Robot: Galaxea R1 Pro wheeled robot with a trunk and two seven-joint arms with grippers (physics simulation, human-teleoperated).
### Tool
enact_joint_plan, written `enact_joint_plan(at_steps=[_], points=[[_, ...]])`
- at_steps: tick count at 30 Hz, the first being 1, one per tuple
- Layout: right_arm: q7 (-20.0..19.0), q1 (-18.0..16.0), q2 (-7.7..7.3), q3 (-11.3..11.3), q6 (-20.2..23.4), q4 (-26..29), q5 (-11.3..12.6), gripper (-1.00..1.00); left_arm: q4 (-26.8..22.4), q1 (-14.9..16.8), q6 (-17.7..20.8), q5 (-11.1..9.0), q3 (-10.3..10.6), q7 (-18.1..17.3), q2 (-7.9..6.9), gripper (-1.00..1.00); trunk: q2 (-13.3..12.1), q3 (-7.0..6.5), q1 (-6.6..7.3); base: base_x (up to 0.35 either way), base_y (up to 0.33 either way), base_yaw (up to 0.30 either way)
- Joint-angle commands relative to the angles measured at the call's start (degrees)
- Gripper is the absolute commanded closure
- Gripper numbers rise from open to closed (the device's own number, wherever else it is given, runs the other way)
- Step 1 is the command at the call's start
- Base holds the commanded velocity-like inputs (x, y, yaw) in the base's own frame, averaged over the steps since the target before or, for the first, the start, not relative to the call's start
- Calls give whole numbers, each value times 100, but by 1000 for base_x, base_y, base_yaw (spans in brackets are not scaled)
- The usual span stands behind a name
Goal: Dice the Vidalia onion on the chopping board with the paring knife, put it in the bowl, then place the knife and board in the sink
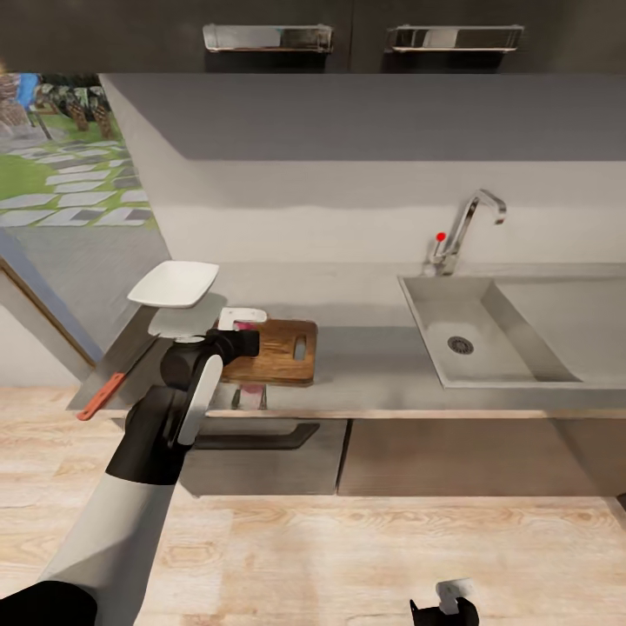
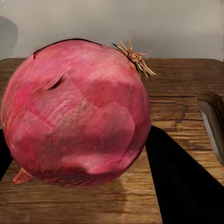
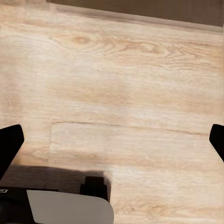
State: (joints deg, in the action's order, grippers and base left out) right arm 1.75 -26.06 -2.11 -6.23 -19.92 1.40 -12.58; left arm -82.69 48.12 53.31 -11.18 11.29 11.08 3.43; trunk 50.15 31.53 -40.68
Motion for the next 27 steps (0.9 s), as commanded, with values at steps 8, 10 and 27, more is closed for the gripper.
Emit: enact_joint_plan(at_steps=[8, 10, 27], points=[[18, -4, 0, -45, -21, -8, -61, -100, -2, 4, 22, -51, 6, 53, 0, 100, 4, 5, -4, 276, 0, 0], [18, -4, 0, -45, -21, -8, -61, -100, 3, 4, 20, -51, 10, 53, -4, 100, 4, 5, -4, 178, 0, 0], [18, -3, 9, -45, -21, -15, -52, -100, 15, 4, 22, -55, 22, 53, -153, 100, 4, 5, -4, 15, 0, 0]])
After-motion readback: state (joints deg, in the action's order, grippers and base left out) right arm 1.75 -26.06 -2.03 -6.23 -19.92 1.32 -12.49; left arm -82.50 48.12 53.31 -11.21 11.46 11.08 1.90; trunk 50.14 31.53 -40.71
